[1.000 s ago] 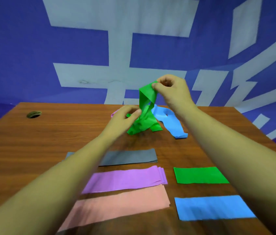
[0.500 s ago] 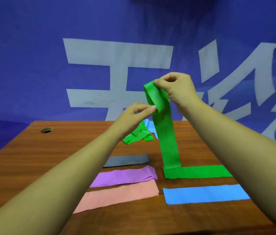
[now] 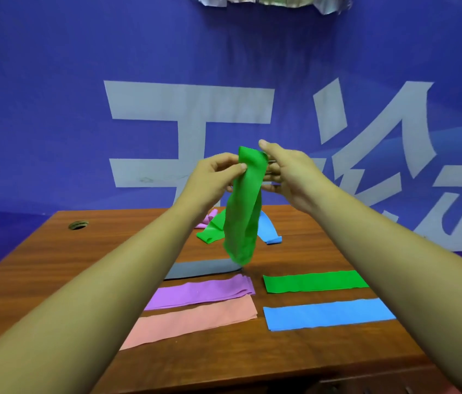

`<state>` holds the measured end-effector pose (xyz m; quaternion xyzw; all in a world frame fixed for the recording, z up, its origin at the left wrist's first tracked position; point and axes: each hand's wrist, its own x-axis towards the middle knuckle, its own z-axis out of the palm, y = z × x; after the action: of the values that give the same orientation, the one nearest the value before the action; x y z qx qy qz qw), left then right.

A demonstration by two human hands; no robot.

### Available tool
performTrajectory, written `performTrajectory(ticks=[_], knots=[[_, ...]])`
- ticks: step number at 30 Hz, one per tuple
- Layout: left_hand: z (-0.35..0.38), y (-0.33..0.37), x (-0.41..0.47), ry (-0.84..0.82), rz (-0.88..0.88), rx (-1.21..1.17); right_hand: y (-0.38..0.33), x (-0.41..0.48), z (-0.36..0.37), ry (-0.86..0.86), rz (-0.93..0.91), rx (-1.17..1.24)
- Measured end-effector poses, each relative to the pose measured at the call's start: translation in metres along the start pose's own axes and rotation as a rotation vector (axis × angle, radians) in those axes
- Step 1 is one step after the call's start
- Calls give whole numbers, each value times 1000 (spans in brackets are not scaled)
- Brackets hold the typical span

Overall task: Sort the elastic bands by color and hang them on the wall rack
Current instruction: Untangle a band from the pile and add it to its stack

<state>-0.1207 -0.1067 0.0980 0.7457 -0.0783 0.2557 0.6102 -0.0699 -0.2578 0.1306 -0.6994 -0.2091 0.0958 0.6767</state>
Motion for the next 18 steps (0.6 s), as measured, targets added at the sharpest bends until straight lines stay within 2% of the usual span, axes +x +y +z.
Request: performTrajectory(ticks=[5, 9, 11, 15, 18], knots=[[-6, 6, 7, 144, -101, -134, 23, -7, -1, -289, 111, -16], [-16, 0, 10, 204, -152, -138, 45, -20, 1, -412, 138, -276], [-19, -2, 6, 176, -202, -176, 52, -26, 4, -410, 151, -278], [-24, -13, -9, 35, -495, -113, 42, -27, 8, -271, 108, -104], [-26, -30, -21, -139, -542, -8, 29, -20, 12, -158, 76, -59]])
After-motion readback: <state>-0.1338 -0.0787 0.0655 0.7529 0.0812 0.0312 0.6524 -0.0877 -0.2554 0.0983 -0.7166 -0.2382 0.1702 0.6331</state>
